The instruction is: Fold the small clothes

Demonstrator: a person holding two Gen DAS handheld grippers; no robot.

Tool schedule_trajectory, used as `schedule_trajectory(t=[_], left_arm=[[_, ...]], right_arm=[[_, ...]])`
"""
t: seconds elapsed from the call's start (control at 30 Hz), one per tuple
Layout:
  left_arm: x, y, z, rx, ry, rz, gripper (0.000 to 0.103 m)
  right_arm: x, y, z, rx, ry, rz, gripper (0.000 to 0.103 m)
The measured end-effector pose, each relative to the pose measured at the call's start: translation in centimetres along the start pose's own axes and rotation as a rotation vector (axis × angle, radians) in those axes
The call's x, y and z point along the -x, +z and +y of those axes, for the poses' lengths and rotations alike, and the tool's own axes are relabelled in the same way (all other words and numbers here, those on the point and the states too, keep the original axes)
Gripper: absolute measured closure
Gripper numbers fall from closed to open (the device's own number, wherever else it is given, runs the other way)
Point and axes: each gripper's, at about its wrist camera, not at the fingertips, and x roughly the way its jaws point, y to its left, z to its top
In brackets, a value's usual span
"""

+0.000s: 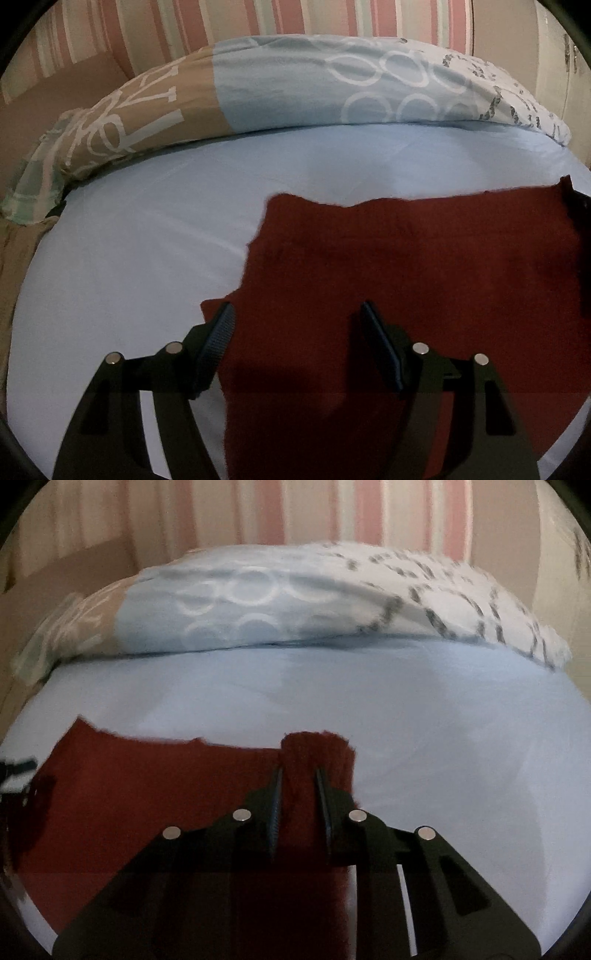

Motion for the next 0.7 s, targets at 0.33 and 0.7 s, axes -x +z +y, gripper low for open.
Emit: schedule_trajectory(t=[0.33,0.7], left_arm=[[1.7,-0.1,0.2,-0.019,0.022,-0.017,0.032],[3.8,-2.4,-1.7,0.011,-0.026,-0.006,0.025]], right_arm=[[1.7,0.7,-0.5,0.016,0.032,0.005,0.034],[4.5,-5.6,6.5,0.127,-0.016,-0.011,0.023]])
